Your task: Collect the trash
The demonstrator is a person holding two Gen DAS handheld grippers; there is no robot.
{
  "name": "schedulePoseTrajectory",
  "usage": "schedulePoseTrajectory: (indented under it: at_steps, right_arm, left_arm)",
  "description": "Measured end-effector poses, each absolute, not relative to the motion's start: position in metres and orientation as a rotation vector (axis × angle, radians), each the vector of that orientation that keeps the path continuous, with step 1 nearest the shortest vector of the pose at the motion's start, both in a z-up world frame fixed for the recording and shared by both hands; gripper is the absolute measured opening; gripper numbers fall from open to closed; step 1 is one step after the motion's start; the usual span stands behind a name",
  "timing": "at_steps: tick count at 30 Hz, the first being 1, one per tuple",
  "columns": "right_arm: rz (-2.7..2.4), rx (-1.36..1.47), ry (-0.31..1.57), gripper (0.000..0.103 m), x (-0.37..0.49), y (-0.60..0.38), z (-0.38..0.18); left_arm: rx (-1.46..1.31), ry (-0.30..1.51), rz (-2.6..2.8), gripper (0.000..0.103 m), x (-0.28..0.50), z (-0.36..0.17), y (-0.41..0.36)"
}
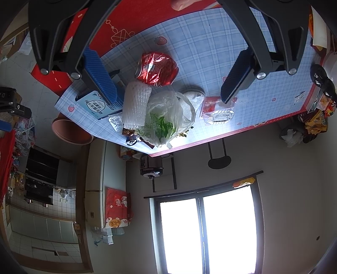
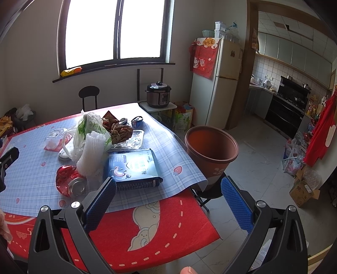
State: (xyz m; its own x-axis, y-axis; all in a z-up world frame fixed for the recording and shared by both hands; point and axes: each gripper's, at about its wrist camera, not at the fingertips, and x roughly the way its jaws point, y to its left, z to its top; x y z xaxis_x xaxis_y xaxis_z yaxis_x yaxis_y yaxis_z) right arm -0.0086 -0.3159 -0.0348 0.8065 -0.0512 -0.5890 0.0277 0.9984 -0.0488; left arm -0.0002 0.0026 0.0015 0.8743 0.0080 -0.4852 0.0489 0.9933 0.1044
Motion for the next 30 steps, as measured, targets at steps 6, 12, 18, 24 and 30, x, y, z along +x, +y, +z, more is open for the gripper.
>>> schedulePoseTrajectory:
  at_steps: [6, 12, 18, 24, 30]
  right_arm:
    - [-0.044, -0.037, 0.631, 0.098, -0.0081, -0.3156, -0.0358]
    - [-0.043, -0.038, 0.631, 0.098, -0.0086, -0.3155, -0.0359]
    - [-0.044, -0.037, 0.631, 0.098, -0.0087, -0.3156, -0.036]
    - [-0.045, -0.037, 0.631, 0.098, -0.0086, -0.3158, -0.0361]
    - [-0.044, -0.035, 0.632, 0.098, -0.0084, -0.3162, -0.0361]
  left_arm:
    - [0.116, 0.508, -0.022, 0.098, 0.0002, 0.0003, 0.0022]
    - [0.116, 0.51, -0.022, 0.098, -0.0009, -0.0007, 0.0019]
    - [0.113, 0.514, -0.02, 0.098, -0.0006, -0.0017, 0.0026]
    - [0.11, 0.515, -0.02, 0.098, -0.0008, -0.0023, 0.004]
    - [0.108, 0.516, -0.02, 0.098, -0.0005, -0.0024, 0.0039]
